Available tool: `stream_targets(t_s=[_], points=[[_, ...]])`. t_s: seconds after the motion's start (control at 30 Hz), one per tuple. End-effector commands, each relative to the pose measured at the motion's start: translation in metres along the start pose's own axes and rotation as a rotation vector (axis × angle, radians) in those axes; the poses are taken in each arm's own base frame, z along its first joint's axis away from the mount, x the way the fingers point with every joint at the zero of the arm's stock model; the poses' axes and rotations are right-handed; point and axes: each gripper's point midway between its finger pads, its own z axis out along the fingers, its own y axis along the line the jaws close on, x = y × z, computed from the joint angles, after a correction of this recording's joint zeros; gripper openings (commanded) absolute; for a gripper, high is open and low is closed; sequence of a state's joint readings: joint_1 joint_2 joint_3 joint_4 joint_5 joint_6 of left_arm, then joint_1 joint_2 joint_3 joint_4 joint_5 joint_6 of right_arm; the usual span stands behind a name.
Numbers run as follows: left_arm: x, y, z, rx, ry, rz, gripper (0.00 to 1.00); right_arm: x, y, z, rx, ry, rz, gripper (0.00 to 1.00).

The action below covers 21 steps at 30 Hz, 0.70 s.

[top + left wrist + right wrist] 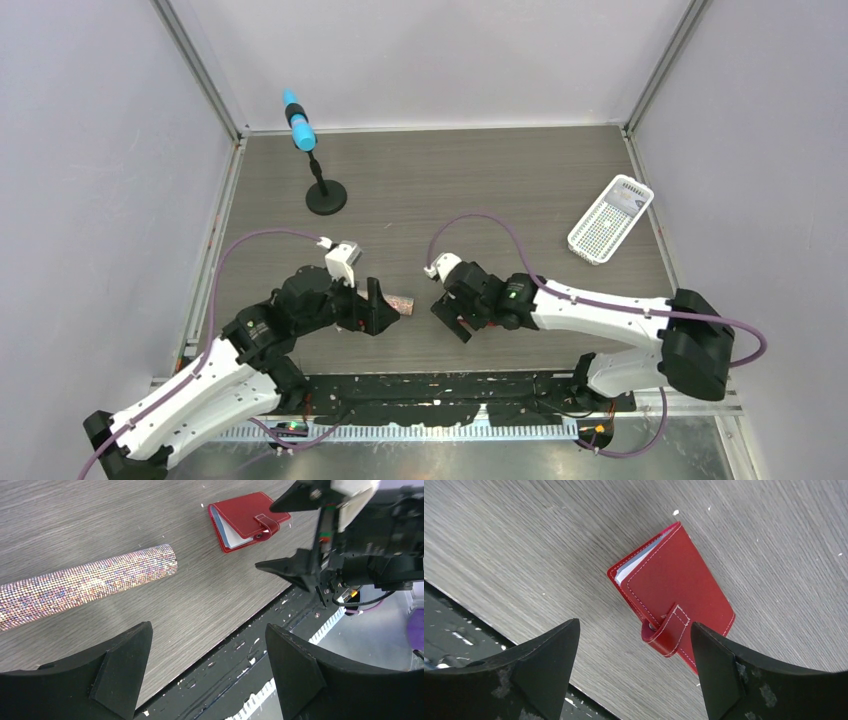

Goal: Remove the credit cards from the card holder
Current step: Open the card holder at the center of the board.

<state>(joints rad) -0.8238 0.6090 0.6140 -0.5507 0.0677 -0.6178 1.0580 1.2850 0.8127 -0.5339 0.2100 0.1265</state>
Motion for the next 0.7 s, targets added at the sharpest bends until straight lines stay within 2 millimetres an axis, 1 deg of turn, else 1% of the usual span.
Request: stream_targets(t_s=[0.0, 0.13, 0.2, 0.23, 0.27, 0.3, 0.33, 0.37, 0.4, 0.43, 0.47, 0.5, 0.53, 0.67], points=[[-0.007, 0.001, -0.004, -0.002, -0.05, 0.01, 0.87, -0.011, -0.008, 0.003, 0.103, 0.012, -0.024, 0.89], [-0.007, 0.004, -0.008, -0.013, -0.059, 0.011, 0.87, -0.01, -0.02, 0.007, 0.199, 0.04, -0.017, 0.85], [-0.007, 0.005, -0.008, -0.017, -0.065, 0.007, 0.87, -0.013, -0.022, 0.006, 0.216, 0.028, -0.005, 0.78], [-0.007, 0.005, -0.009, -0.017, -0.066, 0.005, 0.87, -0.015, -0.021, 0.005, 0.21, 0.014, 0.003, 0.71], [-0.007, 0.005, -0.009, -0.014, -0.067, 0.002, 0.87, -0.017, -0.02, 0.006, 0.202, -0.005, 0.012, 0.6], [-0.006, 0.005, -0.009, -0.014, -0.065, 0.0, 0.87, -0.023, -0.018, 0.005, 0.189, -0.036, 0.026, 0.55], [-0.005, 0.005, -0.009, -0.015, -0.064, -0.002, 0.87, -0.021, -0.018, 0.005, 0.188, -0.042, 0.036, 0.45], [-0.004, 0.006, -0.009, -0.017, -0.063, -0.005, 0.86, -0.024, -0.018, 0.004, 0.188, -0.06, 0.049, 0.41], [-0.003, 0.007, -0.009, -0.02, -0.061, -0.006, 0.86, -0.024, -0.018, 0.003, 0.189, -0.065, 0.07, 0.32], [-0.002, 0.008, -0.009, -0.021, -0.058, -0.007, 0.86, -0.024, -0.019, 0.001, 0.193, -0.068, 0.076, 0.28], [-0.001, 0.008, -0.008, -0.024, -0.056, -0.009, 0.86, -0.028, -0.019, -0.001, 0.192, -0.075, 0.098, 0.21], [0.0, 0.009, -0.008, -0.024, -0.055, -0.009, 0.86, -0.027, -0.017, -0.004, 0.186, -0.071, 0.123, 0.18], [0.001, 0.009, -0.008, -0.025, -0.052, -0.008, 0.86, -0.031, -0.015, -0.006, 0.171, -0.077, 0.143, 0.14], [0.0, 0.009, -0.007, -0.025, -0.05, -0.007, 0.86, -0.036, -0.001, -0.015, 0.074, -0.086, 0.287, 0.09]])
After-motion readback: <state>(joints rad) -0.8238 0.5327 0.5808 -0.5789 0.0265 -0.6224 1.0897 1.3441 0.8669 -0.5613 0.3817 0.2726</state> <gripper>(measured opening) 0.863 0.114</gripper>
